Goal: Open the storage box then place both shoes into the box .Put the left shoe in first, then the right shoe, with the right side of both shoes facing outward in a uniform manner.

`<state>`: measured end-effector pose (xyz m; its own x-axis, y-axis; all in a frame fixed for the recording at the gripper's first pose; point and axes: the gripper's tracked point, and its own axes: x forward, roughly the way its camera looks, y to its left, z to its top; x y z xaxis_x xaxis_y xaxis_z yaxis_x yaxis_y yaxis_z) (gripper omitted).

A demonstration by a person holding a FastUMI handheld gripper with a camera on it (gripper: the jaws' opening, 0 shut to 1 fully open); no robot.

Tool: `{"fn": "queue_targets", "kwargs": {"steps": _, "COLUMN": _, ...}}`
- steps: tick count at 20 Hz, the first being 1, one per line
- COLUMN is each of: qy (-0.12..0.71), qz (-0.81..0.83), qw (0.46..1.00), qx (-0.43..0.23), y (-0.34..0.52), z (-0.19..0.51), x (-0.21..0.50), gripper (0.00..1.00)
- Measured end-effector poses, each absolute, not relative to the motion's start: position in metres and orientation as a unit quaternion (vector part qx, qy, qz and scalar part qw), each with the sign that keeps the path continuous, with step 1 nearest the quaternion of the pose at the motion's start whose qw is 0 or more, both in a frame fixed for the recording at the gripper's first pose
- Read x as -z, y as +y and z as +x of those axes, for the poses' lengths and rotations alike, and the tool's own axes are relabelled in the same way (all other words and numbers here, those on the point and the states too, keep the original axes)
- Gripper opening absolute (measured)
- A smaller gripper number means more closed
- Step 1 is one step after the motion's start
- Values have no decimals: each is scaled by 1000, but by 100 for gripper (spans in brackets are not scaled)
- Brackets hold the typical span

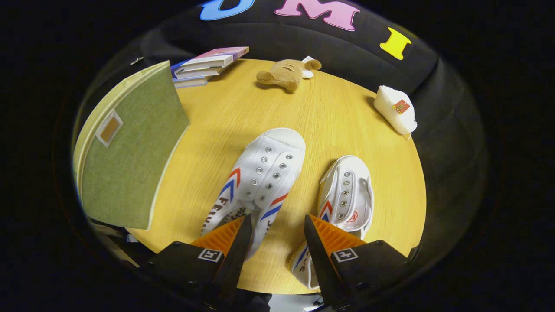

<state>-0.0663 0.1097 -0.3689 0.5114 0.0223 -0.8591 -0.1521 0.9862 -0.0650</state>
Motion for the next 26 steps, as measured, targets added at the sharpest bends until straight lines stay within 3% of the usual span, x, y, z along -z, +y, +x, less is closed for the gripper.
{"fn": "queue_targets", "kwargs": {"steps": 4, "qy": 481, "qz": -61, "qw": 873, "qx": -47, "y": 117, "z": -52, "x": 381, "gripper": 73}}
{"fn": "queue_targets", "kwargs": {"steps": 5, "qy": 484, "qz": -56, "qw": 872, "qx": -47, "y": 119, "z": -52, "x": 384, "gripper": 66}}
{"fn": "queue_targets", "kwargs": {"steps": 7, "qy": 487, "qz": -39, "qw": 870, "qx": -68, "y": 129, "z": -52, "x": 386, "gripper": 65}}
{"fn": "queue_targets", "kwargs": {"steps": 9, "qy": 492, "qz": -12, "qw": 867, "qx": -78, "y": 136, "z": -55, "x": 388, "gripper": 37}}
{"fn": "queue_targets", "kwargs": {"steps": 15, "qy": 485, "qz": 85, "qw": 867, "qx": -72, "y": 133, "z": -56, "x": 382, "gripper": 6}}
{"fn": "queue_targets", "kwargs": {"steps": 26, "qy": 423, "qz": 149, "qw": 888, "qx": -100, "y": 148, "z": -42, "x": 291, "gripper": 5}}
